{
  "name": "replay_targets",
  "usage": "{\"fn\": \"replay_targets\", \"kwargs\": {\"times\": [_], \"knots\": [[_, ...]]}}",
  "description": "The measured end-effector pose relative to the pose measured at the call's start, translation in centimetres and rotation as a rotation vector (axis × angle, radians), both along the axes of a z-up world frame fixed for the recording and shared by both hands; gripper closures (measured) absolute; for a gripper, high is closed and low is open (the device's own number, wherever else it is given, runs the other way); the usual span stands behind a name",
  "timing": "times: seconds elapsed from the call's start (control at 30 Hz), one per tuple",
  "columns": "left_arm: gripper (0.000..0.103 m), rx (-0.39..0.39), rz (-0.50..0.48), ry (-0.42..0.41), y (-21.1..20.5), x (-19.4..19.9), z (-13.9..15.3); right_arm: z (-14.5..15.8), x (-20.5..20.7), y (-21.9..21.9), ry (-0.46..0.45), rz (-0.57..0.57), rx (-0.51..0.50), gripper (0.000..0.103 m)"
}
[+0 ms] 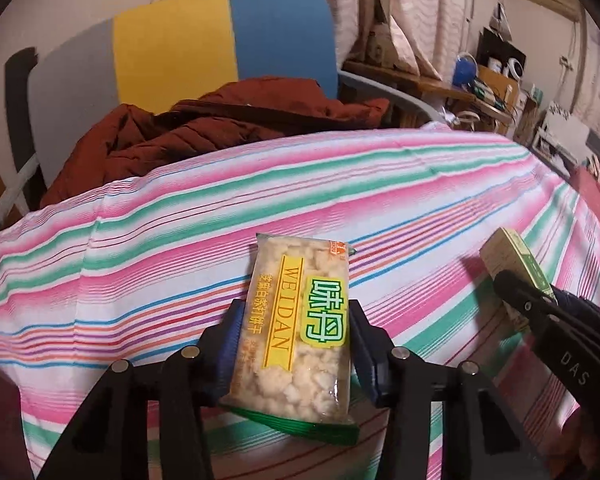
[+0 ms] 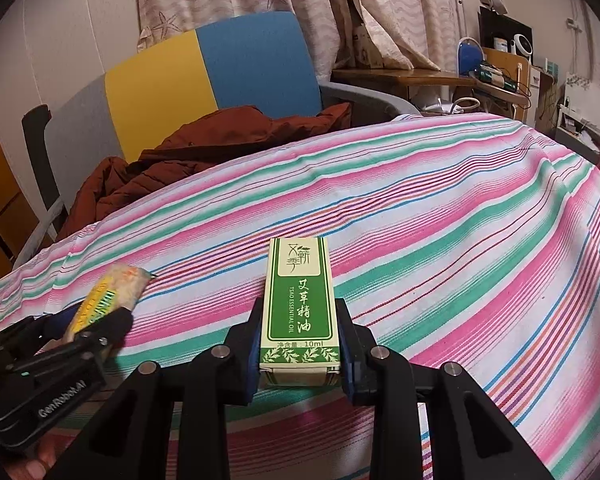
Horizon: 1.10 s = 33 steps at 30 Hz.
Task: Organize objects
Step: 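Carry the oil box and cracker packet into the gold tin and open both tools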
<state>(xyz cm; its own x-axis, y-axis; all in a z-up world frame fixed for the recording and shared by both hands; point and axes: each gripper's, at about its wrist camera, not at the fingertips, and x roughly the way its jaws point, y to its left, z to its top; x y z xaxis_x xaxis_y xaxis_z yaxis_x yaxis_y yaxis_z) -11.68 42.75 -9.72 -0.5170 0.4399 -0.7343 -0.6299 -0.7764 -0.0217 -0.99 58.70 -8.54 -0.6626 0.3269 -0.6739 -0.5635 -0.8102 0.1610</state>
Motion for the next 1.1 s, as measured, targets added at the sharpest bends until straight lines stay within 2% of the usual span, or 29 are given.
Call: {"fn": "replay_targets", "kwargs": {"times": [0.1,0.33,0.53,0.67,0.8,1.1], "knots": [[0.053,0.033,0.021,0.013,-1.2,0.1,0.4,0.3,0.1,-0.4,0.004,0.003,0.025,0.072],[0.053,0.075,0.015,0.104,-3.7,3.0,1.5,1.3,0.1,-1.8,0.014,0.020,0.110,0.072],[0.053,0.146,0.075,0.076,-7.7,4.5,1.7,2.0,0.6,-3.6,0.014,0.054,0.133,0.072],[0.054,0.171,0.072,0.067,-9.3,6.1,1.7,2.4,1.2,-5.2,0.010,0.089,0.135,0.072],[0.053,0.198,0.038,0.073,-10.3,8.0,2.1,2.8,2.1,-7.1,0.013,0.130,0.121,0.072],[0.054,0.284,0.032,0.023,-14.8,11.1,3.4,3.1,4.5,-11.3,0.046,0.191,-0.007,0.072]]}}
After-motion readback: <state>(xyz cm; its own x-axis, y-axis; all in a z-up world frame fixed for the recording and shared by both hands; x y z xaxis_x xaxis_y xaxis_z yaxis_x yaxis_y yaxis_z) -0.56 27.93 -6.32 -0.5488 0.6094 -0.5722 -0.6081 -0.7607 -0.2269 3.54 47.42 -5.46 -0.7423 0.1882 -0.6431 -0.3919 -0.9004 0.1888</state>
